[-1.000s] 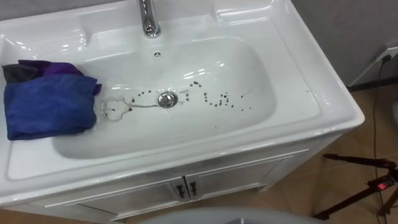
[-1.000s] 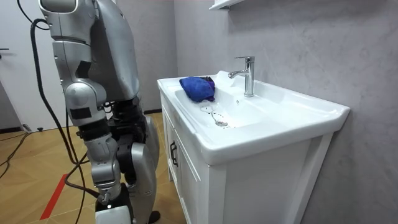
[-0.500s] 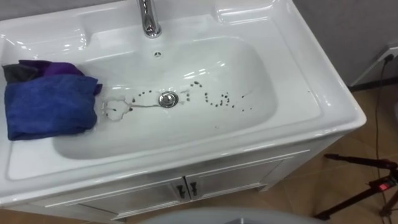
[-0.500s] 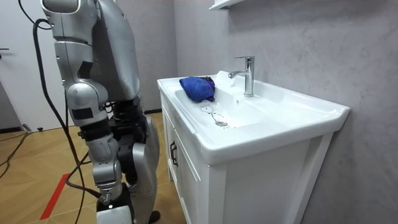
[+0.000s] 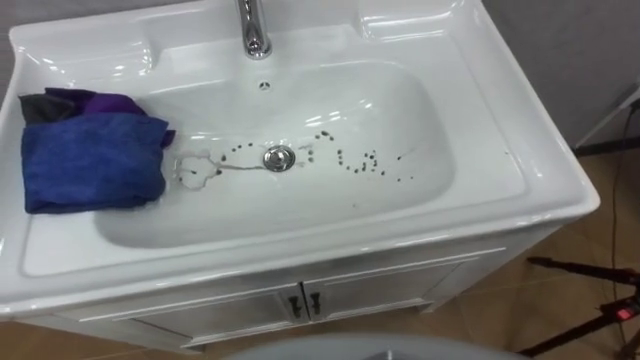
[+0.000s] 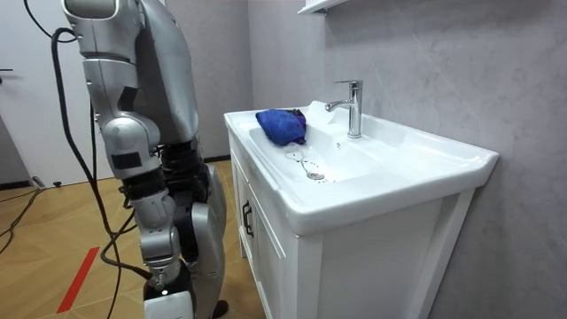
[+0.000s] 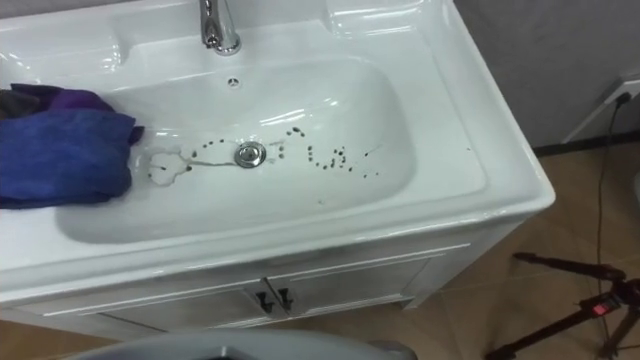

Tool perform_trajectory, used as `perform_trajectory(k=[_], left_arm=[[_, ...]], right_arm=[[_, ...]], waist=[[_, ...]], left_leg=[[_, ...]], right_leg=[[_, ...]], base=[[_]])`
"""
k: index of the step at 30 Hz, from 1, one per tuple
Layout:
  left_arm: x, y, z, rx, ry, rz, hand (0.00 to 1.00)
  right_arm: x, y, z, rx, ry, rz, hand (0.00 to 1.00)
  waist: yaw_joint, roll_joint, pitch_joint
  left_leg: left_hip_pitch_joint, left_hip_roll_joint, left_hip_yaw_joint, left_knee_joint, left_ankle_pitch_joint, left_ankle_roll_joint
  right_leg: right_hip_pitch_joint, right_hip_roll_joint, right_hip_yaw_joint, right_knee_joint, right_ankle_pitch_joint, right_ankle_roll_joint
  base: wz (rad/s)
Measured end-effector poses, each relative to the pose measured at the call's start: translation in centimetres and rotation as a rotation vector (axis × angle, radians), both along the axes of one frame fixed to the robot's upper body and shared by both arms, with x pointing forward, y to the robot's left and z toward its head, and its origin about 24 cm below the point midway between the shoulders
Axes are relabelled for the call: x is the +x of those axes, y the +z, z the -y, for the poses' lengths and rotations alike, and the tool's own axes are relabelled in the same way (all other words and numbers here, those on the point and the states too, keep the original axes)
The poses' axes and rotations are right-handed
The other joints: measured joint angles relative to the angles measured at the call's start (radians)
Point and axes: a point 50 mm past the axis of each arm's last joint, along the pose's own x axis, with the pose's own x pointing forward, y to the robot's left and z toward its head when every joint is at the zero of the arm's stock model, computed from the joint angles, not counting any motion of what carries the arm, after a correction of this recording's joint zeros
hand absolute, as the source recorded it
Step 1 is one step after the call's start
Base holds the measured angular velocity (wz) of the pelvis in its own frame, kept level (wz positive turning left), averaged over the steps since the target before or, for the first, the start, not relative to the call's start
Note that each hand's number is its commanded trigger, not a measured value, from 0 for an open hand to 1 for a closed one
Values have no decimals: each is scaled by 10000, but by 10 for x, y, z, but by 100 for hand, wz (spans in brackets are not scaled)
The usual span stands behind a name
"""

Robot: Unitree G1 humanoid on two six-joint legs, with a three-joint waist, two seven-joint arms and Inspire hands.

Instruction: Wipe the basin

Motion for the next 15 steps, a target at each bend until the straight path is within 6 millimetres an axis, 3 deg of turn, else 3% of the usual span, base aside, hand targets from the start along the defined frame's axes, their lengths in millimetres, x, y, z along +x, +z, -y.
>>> perform_trajectory(k=[5, 10, 15], left_arm=[[0, 0, -2, 130, 367, 258, 0], [1, 1, -4, 460, 1157, 662, 0], [-10, 3, -12, 1194, 2937, 895, 0]], right_arm=[[2, 0, 1, -141, -61, 69, 0], [-1, 0, 2, -302, -65, 8, 0], [-2, 1, 5, -326, 17, -33, 0]], waist=[[74, -11, 45], [406, 20, 43], [560, 35, 54]], left_leg=[[-177, -12, -224, 142, 0, -1], [-273, -19, -288, 216, -1, 0], [-359, -95, -558, 344, -35, 45]], right_leg=[[-30, -11, -239, 9, -5, 8], [-10, -23, -417, 33, -9, 10], [105, -81, -642, -10, -92, 26]], base=[[15], [9], [15]])
